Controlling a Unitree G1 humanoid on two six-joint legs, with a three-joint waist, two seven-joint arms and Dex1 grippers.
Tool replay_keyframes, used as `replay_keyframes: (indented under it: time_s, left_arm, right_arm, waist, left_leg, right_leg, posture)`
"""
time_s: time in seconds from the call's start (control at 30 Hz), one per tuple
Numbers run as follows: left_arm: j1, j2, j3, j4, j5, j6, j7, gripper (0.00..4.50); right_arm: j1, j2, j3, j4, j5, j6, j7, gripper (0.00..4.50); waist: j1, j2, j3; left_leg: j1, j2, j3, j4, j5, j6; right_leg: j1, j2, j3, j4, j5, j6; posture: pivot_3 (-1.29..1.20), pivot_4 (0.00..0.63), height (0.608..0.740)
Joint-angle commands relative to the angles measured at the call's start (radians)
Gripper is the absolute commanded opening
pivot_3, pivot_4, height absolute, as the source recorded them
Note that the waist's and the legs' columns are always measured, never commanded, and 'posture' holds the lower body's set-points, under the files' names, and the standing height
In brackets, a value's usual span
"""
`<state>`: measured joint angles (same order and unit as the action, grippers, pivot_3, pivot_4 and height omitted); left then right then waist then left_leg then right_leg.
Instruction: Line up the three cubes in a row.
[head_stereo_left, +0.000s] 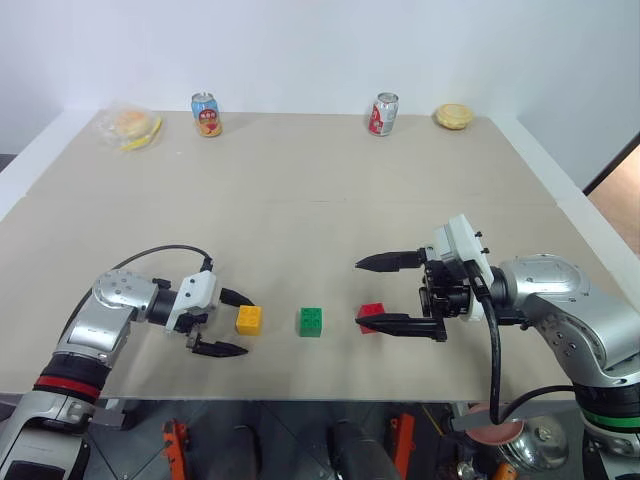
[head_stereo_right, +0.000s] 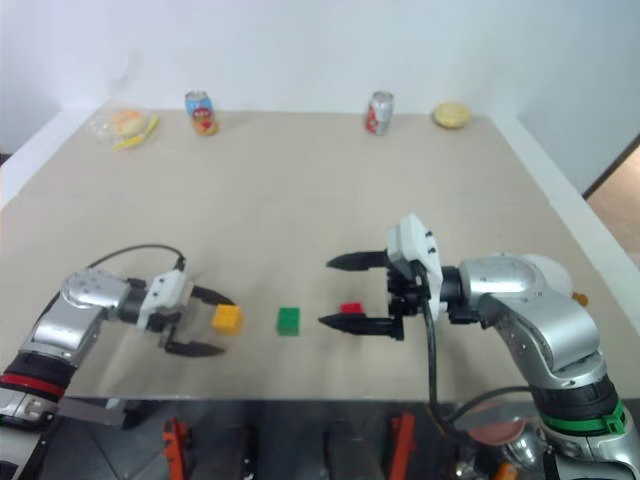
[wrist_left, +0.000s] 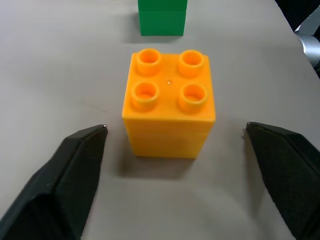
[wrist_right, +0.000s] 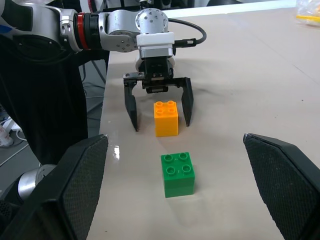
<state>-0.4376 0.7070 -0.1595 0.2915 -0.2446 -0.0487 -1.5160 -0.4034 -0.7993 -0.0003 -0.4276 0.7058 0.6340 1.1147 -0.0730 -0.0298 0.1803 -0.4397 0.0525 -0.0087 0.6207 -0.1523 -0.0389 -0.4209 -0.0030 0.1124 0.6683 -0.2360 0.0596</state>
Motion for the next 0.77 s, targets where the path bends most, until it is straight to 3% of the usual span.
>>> replay_keyframes:
  time_s: [0.03,0.13,0.2,0.3,0.43,0.57,0.77]
  left_arm:
    - [-0.025,0.012,0.06,-0.095,-0.084,0.118,0.026,4.46]
    - [-0.066,-0.025,0.149,-0.235,-0.264,0.371,0.147,4.46]
    - [-0.107,-0.099,0.233,-0.301,-0.382,0.528,0.335,4.46]
    - [-0.113,-0.231,0.333,-0.386,-0.417,0.596,0.639,4.46]
    - [-0.023,-0.368,0.375,-0.455,-0.342,0.587,0.932,4.46]
    - [0.045,-0.505,0.436,-0.43,-0.237,0.464,1.196,4.46]
    - [0.051,-0.532,0.419,-0.349,-0.095,0.358,1.34,4.46]
  right_arm:
    - [-0.007,0.019,-0.05,-0.01,0.07,0.014,-0.005,4.5]
    - [0.011,0.053,-0.117,-0.004,0.152,0.038,-0.049,4.5]
    - [0.023,0.085,-0.167,-0.003,0.204,0.053,-0.102,4.5]
    - [0.034,0.159,-0.22,0.012,0.215,0.05,-0.241,4.5]
    - [0.079,0.306,-0.248,0.078,0.077,-0.023,-0.511,4.5]
    - [0.145,0.462,-0.274,0.182,-0.125,-0.197,-0.755,4.5]
    - [0.175,0.57,-0.211,0.264,-0.355,-0.308,-0.969,4.5]
  waist:
    - [0.0,0.0,0.0]
    - [0.0,0.0,0.0]
    - [0.005,-0.001,0.001]
    - [0.01,-0.001,0.0]
    - [0.003,-0.001,0.0]
    - [0.007,-0.001,0.0]
    - [0.01,-0.001,0.0]
  left_leg:
    - [-0.001,0.0,0.0,0.0,0.0,0.0]
    - [-0.003,0.0,0.0,-0.001,0.0,0.0]
    - [-0.004,0.0,-0.001,0.0,0.0,0.0]
    - [-0.004,-0.001,-0.003,0.001,0.0,0.0]
    - [0.001,-0.001,-0.003,-0.001,0.0,0.0]
    - [0.001,-0.001,-0.005,-0.001,0.001,0.0]
    - [0.001,-0.002,-0.003,0.0,0.004,-0.004]
  right_leg:
    - [-0.001,0.0,0.0,0.0,0.0,0.0]
    - [-0.002,0.0,-0.001,0.0,-0.001,0.001]
    - [-0.001,0.0,-0.001,0.0,-0.001,0.002]
    - [0.002,0.0,-0.002,-0.001,0.0,0.009]
    - [0.005,0.001,-0.001,-0.001,0.0,0.009]
    - [0.005,0.002,-0.001,-0.001,0.003,0.007]
    - [0.004,0.002,0.001,-0.002,0.002,0.005]
  posture:
    - [0.0,0.15,0.733]
    - [0.0,0.15,0.733]
    - [0.0,0.15,0.733]
    - [0.0,0.15,0.733]
    - [0.0,0.15,0.733]
    - [0.0,0.15,0.733]
    - [0.0,0.15,0.733]
